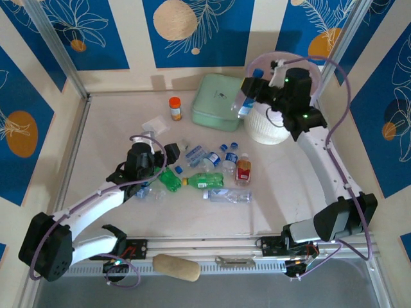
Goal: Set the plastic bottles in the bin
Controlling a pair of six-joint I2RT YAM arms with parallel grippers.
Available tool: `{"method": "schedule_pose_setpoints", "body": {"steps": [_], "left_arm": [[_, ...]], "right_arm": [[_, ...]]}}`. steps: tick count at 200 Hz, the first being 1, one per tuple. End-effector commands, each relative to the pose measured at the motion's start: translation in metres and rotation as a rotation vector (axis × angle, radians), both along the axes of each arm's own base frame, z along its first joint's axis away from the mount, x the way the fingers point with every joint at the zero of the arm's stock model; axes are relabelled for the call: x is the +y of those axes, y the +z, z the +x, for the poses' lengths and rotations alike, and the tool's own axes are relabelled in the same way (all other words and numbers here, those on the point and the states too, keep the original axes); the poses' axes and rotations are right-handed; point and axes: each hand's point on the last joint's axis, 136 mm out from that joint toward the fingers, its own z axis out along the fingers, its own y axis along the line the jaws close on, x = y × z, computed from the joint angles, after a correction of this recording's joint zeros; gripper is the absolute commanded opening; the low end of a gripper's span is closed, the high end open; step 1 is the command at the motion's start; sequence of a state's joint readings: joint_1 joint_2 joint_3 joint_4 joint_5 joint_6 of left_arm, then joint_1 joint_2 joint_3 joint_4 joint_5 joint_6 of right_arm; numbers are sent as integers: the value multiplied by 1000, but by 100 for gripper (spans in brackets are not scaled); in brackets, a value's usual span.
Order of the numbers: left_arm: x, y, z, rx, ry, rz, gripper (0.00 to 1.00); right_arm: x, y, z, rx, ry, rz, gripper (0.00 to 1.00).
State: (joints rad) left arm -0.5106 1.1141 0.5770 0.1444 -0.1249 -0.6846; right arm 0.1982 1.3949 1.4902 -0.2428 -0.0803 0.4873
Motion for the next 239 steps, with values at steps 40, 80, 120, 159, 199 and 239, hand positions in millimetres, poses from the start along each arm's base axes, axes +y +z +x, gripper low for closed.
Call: {"method": "schedule_pose_setpoints", "body": {"steps": [40,80,120,159,199,239], "left_arm": [[3,-3,-3,19,10,-36,100],[0,-4,-3,24,-3,-41,100],[-13,-5,0,43,-56,-63,100],[-26,-5,4,61,-108,-82,100],[-25,-7,1,73,-110,-84,100],[-21,-6,-1,69,-93,-82,100]], "right_arm": [[-79,49,35,-144,-277,-196,50],[-111,48,59,-108,-357,-244,50],[-123,16,78,-28,-386,-309,50],[-114,-32,86,97,-333,-291,50],[-109,-57,91,155,-311,-280,54],[-108,-55,91,152,-312,-288,66]]}}
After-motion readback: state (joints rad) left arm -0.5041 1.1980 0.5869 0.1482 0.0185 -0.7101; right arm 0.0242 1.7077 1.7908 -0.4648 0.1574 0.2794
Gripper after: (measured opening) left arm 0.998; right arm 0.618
